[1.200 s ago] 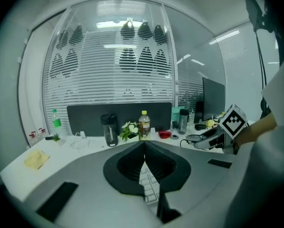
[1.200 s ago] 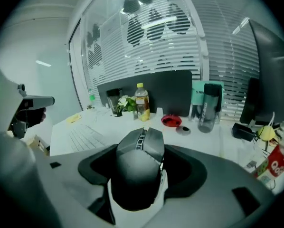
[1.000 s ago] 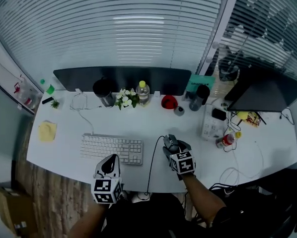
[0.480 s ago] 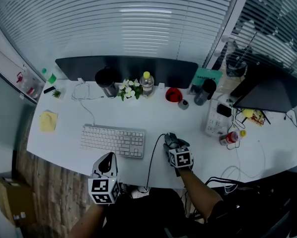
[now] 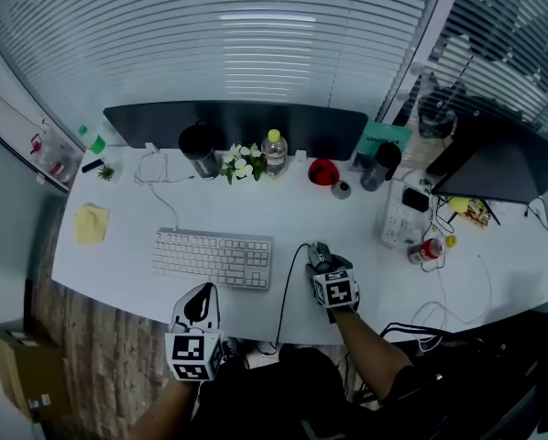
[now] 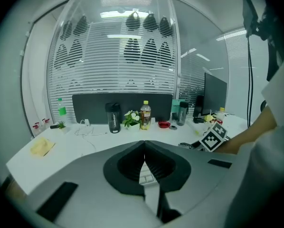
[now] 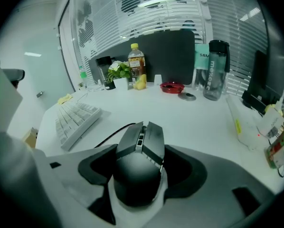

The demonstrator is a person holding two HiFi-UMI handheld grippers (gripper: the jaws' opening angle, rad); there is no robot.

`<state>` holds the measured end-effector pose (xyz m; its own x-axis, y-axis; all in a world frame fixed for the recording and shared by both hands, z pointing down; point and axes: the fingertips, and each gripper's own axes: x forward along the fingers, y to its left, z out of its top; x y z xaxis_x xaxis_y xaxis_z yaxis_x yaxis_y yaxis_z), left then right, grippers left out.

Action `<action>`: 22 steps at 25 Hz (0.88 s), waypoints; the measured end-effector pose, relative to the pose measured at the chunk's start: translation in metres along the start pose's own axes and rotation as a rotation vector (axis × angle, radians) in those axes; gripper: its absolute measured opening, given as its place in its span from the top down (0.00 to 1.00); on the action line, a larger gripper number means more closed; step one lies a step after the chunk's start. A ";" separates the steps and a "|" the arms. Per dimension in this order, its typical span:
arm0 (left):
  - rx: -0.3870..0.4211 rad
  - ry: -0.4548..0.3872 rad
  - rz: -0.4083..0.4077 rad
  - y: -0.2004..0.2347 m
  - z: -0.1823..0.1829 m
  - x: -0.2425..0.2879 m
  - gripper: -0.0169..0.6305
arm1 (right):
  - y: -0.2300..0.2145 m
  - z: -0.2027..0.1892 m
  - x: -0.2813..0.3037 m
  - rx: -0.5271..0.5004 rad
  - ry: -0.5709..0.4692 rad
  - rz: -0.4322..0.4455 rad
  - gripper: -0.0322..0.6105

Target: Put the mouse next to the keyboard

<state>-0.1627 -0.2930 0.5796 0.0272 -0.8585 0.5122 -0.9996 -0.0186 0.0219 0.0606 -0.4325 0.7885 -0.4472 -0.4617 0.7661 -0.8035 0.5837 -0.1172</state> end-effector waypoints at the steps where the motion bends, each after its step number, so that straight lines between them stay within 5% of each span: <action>1: 0.003 -0.001 -0.004 0.001 0.001 -0.001 0.93 | 0.000 0.000 0.000 0.003 -0.001 -0.003 0.49; 22: 0.023 -0.052 -0.046 0.021 0.021 -0.014 0.93 | 0.007 0.016 -0.014 -0.019 -0.052 0.022 0.39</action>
<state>-0.1841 -0.2924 0.5549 0.0730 -0.8819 0.4657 -0.9973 -0.0697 0.0244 0.0547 -0.4329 0.7669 -0.4850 -0.4822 0.7296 -0.7858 0.6063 -0.1217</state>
